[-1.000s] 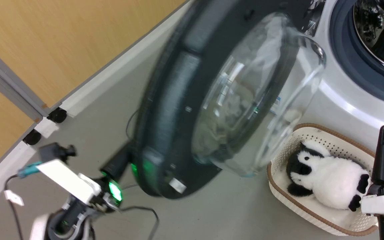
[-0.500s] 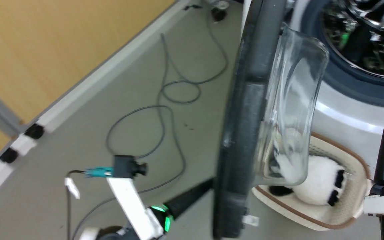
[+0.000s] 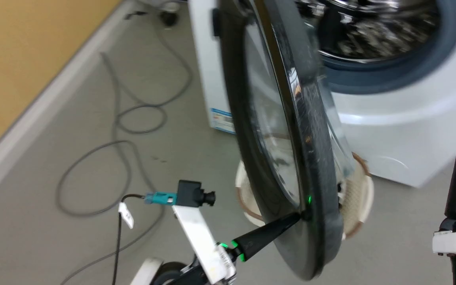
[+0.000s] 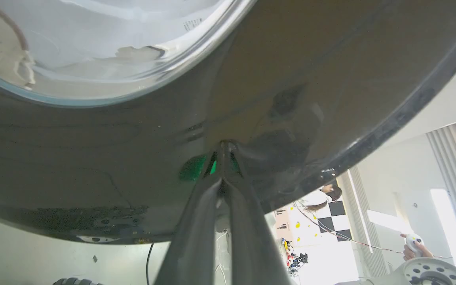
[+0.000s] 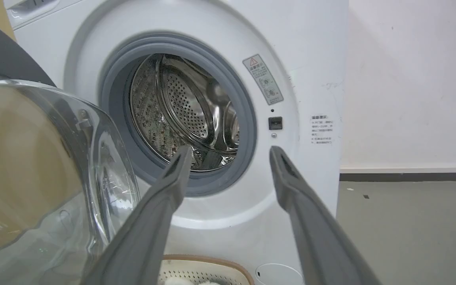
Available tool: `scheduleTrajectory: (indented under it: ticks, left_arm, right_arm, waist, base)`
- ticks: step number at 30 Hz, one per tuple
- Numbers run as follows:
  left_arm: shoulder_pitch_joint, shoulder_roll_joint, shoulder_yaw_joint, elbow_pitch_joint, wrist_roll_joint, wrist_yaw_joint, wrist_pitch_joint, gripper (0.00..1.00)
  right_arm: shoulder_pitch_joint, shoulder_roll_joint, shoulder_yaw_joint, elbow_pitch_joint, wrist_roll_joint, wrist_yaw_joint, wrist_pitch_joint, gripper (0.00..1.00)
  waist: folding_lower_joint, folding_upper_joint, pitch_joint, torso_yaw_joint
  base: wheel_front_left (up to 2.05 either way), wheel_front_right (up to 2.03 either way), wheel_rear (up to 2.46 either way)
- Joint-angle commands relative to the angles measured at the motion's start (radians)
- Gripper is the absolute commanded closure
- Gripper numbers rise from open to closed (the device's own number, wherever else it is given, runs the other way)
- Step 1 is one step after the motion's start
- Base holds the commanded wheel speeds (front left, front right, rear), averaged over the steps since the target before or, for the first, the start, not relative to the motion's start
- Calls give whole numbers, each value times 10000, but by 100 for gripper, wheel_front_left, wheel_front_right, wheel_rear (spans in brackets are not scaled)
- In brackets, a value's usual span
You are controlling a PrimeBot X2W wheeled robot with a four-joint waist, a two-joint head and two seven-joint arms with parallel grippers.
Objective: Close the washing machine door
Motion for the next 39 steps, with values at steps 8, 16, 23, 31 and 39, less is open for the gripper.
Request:
scheduleTrajectory:
  ticks: [8,16,23,31,39]
  left_arm:
    - [-915,-187,-871,1226,-491,-46,-1117,100]
    - [-1126,-205,-1605,1811,-501,-46,-2100,100]
    - [-1631,608,-1542,864,1181,-46,-4640,100]
    - [-2423,1969,-1060,2409,4976,295,-8540,100]
    - [-1593,1465,1598,1727,11039,2791,-8596,100]
  right_arm:
    - [-179,17,80,88,195,8,-44,0]
    - [-145,17,101,152,246,8,-44,0]
    - [23,17,50,200,231,8,-44,0]
    - [313,17,161,215,255,8,-44,0]
    - [613,17,363,-13,126,8,-44,0]
  waist:
    - [0,0,247,-1512]
    - [0,0,120,-1855]
    - [0,0,-212,-1747]
    - [0,0,-764,-1667]
    - [0,0,-1079,-1909]
  base:
    - [0,0,0]
    - [0,0,0]
    - [0,0,0]
    - [0,0,0]
    - [0,0,0]
